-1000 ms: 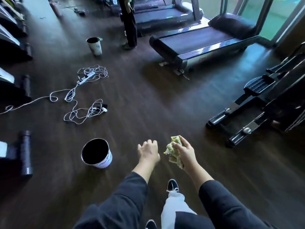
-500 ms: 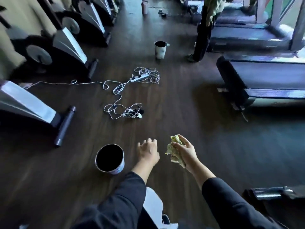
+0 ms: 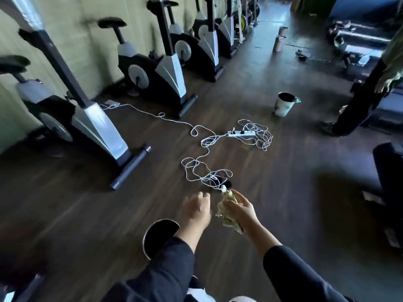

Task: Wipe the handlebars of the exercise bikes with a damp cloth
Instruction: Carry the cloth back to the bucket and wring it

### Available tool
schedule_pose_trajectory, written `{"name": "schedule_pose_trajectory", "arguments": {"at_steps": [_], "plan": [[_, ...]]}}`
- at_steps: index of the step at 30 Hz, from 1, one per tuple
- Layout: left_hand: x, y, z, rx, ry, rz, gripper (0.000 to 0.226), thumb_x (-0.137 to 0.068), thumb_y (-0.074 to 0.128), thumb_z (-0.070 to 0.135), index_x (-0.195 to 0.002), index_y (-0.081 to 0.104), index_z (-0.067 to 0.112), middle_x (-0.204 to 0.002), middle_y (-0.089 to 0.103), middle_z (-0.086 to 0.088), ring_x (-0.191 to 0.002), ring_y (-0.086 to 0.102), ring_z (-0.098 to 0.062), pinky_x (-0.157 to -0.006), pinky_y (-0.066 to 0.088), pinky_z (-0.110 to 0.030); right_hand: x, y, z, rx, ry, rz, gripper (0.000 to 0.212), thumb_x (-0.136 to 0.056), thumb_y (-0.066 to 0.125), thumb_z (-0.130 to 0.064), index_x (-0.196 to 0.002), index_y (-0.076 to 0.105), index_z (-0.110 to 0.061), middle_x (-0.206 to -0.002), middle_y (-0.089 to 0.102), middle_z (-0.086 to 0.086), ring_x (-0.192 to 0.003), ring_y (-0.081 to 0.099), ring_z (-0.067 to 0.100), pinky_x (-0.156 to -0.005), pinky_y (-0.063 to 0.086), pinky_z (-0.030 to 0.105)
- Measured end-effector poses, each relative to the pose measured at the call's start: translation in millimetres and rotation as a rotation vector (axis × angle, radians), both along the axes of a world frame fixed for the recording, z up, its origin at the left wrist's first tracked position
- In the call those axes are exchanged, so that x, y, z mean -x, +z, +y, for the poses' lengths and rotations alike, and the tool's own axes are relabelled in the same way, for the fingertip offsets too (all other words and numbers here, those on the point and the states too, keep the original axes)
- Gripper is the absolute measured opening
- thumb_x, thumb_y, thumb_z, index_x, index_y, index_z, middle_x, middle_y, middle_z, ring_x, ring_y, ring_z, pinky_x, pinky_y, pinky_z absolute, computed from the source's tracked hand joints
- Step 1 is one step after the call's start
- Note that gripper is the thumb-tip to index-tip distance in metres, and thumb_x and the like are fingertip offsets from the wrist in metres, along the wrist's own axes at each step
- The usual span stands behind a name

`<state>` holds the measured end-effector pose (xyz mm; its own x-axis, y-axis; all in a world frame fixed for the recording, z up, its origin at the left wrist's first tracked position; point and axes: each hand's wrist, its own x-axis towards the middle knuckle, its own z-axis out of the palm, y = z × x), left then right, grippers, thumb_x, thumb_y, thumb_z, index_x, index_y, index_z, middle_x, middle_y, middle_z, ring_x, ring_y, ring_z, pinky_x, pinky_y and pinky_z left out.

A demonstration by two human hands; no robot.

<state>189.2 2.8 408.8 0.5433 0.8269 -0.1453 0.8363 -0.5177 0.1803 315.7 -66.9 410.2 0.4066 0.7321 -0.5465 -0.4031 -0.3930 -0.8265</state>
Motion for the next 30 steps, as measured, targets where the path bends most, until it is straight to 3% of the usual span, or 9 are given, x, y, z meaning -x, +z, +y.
{"name": "schedule_pose_trajectory", "arguments": {"at_steps": [3,8,13,17,19,24,28,30], "plan": [[7,-1,34,-0.007,0.092,-0.009,0.024,-0.091,0.05,0.019,-0.115,0.052,0.016,-0.117,0.058,-0.004,-0.111,0.057,-0.027,-0.09,0.042,-0.038,4,3,50,0.013,0.1,0.003,0.042,-0.085,0.069,-0.013,-0.122,0.057,-0.028,-0.092,0.07,0.009,-0.063,0.067,0.024,-0.052,0.052,0.031],[34,-2,75,-0.029,0.238,-0.102,0.024,-0.087,0.052,0.013,-0.11,0.058,0.014,-0.108,0.062,-0.008,-0.101,0.062,-0.031,-0.083,0.045,-0.037,23,4,123,0.016,0.326,0.018,0.032,-0.087,0.068,-0.014,-0.117,0.058,-0.022,-0.082,0.066,0.013,-0.062,0.062,0.026,-0.046,0.047,0.027],[60,-3,99,-0.101,0.457,-0.158,0.029,-0.088,0.051,0.035,-0.107,0.061,0.016,-0.105,0.064,-0.006,-0.1,0.062,-0.029,-0.087,0.043,-0.038,43,4,190,-0.009,0.619,-0.031,0.012,-0.092,0.058,-0.008,-0.102,0.06,-0.015,-0.063,0.062,0.003,-0.046,0.059,0.011,-0.043,0.048,0.025],[68,1,117,-0.121,0.61,-0.156,0.036,-0.091,0.053,0.033,-0.124,0.056,0.019,-0.12,0.061,-0.002,-0.11,0.058,-0.027,-0.093,0.041,-0.036,55,-2,239,0.033,0.851,0.01,0.024,-0.091,0.061,-0.013,-0.115,0.061,-0.017,-0.085,0.067,0.012,-0.058,0.065,0.02,-0.047,0.052,0.031],[69,3,124,-0.16,0.675,-0.168,0.034,-0.091,0.054,0.034,-0.124,0.057,0.022,-0.119,0.061,0.001,-0.111,0.058,-0.023,-0.094,0.041,-0.034,58,-1,259,0.023,0.95,-0.002,0.024,-0.092,0.059,-0.01,-0.115,0.062,-0.016,-0.093,0.067,0.015,-0.067,0.065,0.023,-0.049,0.055,0.03],[61,6,135,-0.189,0.75,-0.16,0.025,-0.086,0.059,0.03,-0.108,0.067,0.021,-0.109,0.067,0.002,-0.104,0.063,-0.02,-0.089,0.045,-0.031,64,-1,301,0.037,1.204,-0.047,0.031,-0.086,0.044,0.003,-0.111,0.062,-0.003,-0.091,0.064,0.015,-0.077,0.062,0.022,-0.063,0.052,0.027],[49,9,133,-0.239,0.889,-0.188,0.011,-0.076,0.069,0.017,-0.086,0.073,0.021,-0.085,0.073,0.003,-0.079,0.07,-0.021,-0.07,0.052,-0.025,59,7,312,0.078,1.429,-0.071,0.011,-0.078,0.057,-0.008,-0.089,0.055,-0.006,-0.08,0.052,0.008,-0.07,0.053,0.017,-0.061,0.041,0.03],[43,8,128,-0.215,0.936,-0.189,0.011,-0.071,0.074,0.014,-0.079,0.071,0.02,-0.077,0.071,0.002,-0.069,0.068,-0.024,-0.063,0.053,-0.025,53,4,314,0.007,1.631,-0.257,0.038,-0.07,0.071,-0.013,-0.103,0.054,-0.009,-0.09,0.057,0.003,-0.078,0.056,0.013,-0.062,0.045,0.024]]}}
